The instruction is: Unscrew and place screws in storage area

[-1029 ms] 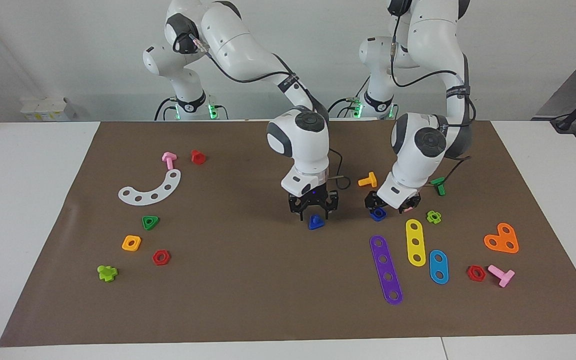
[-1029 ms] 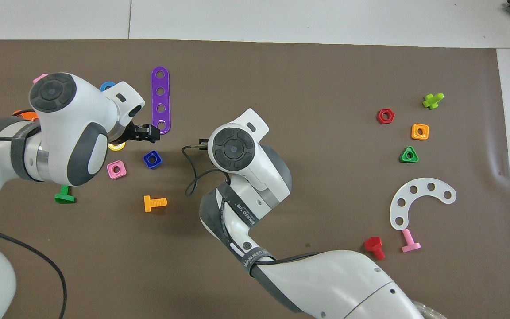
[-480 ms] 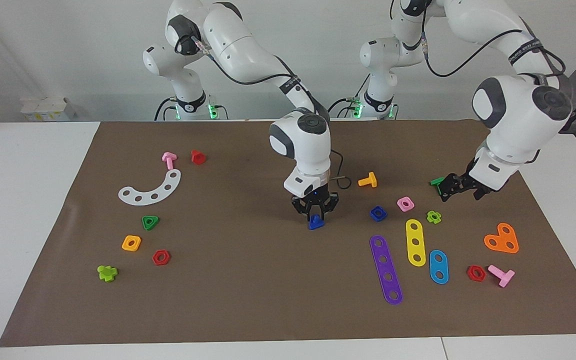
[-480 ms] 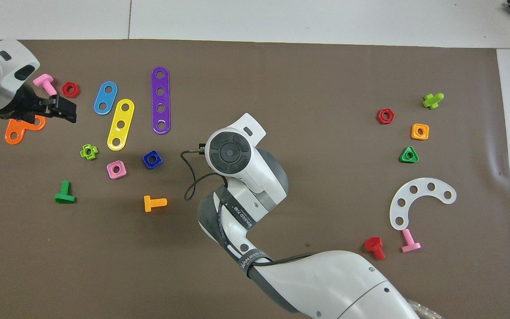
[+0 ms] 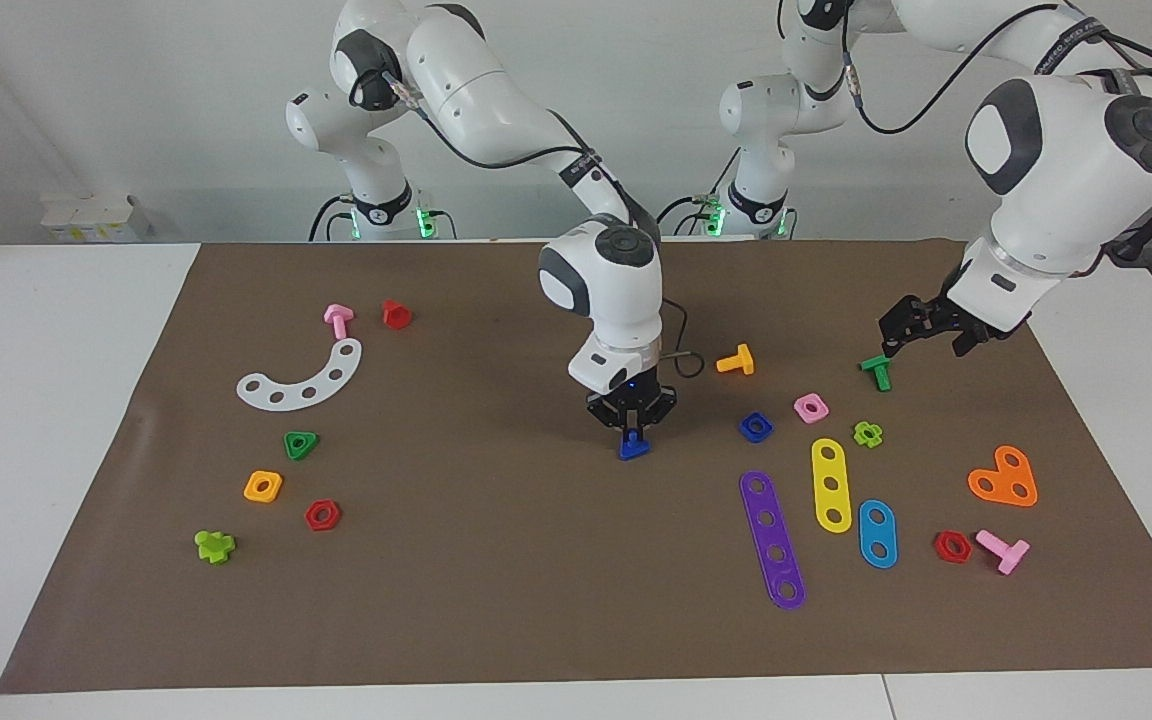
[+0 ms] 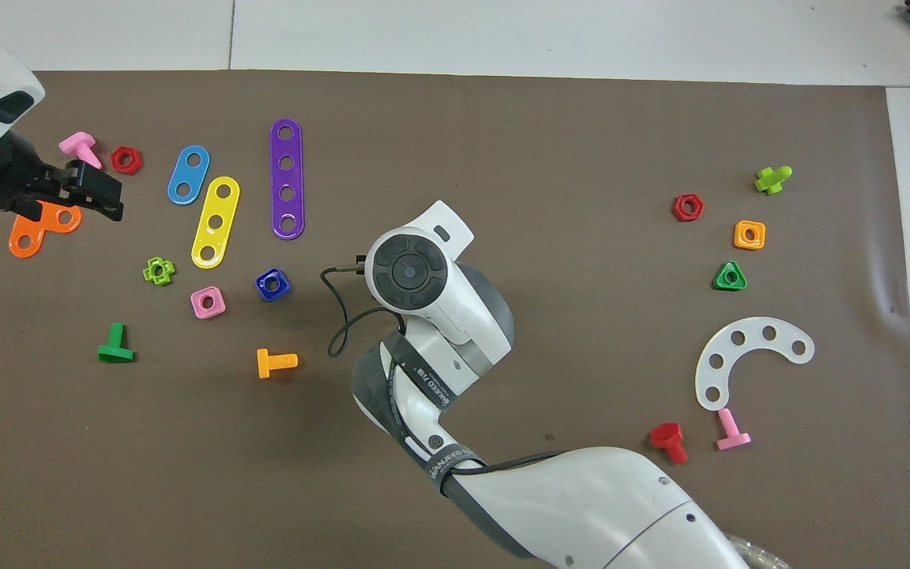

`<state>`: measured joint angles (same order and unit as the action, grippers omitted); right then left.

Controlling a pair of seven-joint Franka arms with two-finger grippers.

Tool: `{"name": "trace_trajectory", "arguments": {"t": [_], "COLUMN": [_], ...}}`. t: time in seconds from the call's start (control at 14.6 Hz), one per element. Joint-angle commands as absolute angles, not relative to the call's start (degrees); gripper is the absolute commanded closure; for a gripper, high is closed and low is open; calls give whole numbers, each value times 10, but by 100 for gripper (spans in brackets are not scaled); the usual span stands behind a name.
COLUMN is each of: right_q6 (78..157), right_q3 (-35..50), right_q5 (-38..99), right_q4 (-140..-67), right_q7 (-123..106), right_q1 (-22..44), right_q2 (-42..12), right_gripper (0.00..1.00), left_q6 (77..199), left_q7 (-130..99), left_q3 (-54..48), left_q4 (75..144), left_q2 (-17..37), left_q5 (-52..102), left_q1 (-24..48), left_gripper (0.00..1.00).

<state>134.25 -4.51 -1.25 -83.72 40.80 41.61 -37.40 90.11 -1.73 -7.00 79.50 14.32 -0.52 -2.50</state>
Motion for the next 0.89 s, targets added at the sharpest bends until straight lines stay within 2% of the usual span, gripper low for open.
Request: {"name": "trace_trajectory", "arguments": {"t": [0.0, 0.07, 0.34, 0.48, 0.82], "right_q6": [1331, 1319, 1317, 1318, 1343], "right_q3": [-47, -47, -47, -47, -47], "right_q5": [-9, -10, -8, -8, -4], "right_q4": [-845, -862, -1024, -1069, -1134], "right_q7": [391, 385, 209, 130, 14], "right_q1": [401, 380, 263, 212, 125], "right_q2": [-347, -316, -172, -148, -128], "right_gripper": [100, 100, 100, 100, 100], "left_q6": [889, 892, 894, 894, 909], "left_q7": [-43, -42, -40, -41, -35], "left_q3": [-66, -67, -66, -66, -65], "left_q4": [814, 822, 832, 835, 843], "left_q2": [103, 95, 90, 89, 84], "left_q5": [1, 1, -3, -3, -4], "left_q1": [-4, -4, -5, -6, -10], "left_gripper": [0, 0, 0, 0, 0]}}
